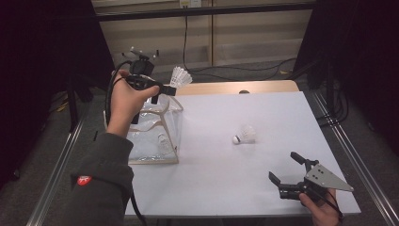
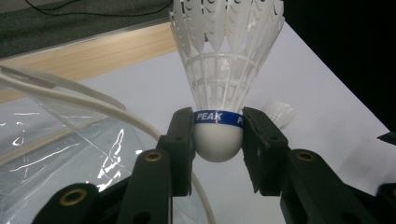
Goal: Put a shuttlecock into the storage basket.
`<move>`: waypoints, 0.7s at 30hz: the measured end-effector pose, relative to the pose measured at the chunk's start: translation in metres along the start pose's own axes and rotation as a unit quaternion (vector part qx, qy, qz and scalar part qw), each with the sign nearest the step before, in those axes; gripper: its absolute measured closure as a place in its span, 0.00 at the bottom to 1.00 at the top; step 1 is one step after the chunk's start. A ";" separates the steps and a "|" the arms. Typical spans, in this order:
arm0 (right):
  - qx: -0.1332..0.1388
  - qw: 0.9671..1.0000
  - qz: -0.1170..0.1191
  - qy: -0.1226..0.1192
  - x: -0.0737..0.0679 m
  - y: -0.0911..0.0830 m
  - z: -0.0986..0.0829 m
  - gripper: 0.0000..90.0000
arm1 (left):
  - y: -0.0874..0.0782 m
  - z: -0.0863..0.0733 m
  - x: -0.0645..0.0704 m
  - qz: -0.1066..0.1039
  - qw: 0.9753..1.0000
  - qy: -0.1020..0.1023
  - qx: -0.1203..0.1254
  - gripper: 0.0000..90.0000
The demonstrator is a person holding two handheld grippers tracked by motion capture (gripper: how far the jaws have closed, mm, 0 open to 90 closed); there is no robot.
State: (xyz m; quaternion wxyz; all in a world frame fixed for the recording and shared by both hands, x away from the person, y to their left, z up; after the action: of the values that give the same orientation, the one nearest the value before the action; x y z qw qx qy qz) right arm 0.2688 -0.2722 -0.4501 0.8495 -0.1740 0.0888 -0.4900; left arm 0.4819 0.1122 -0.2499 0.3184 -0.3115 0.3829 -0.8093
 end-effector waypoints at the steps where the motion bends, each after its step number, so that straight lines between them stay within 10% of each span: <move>1: 0.000 1.000 0.000 0.000 0.000 0.000 0.000 0.01 | 0.000 0.000 -0.001 0.000 1.000 0.002 -0.001 0.72; 21: 0.000 1.000 0.000 0.001 0.000 0.000 0.000 0.01 | -0.008 -0.001 -0.011 0.012 1.000 -0.011 0.005 0.72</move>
State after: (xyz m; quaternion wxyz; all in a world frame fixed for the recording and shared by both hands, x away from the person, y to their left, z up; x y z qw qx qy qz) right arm 0.2684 -0.2725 -0.4502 0.8491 -0.1738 0.0899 -0.4906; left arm 0.4854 0.1250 -0.2472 0.3332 -0.3142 0.3794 -0.8039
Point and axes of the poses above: each handheld gripper's, and its own axes: y roughly forward along the jaws, z roughly out of its top, x roughly to its right, the point moved 4 cm from there along y, roughly forward along the jaws, and after that the axes turned 12 degrees about -x, right-handed, at the moved point
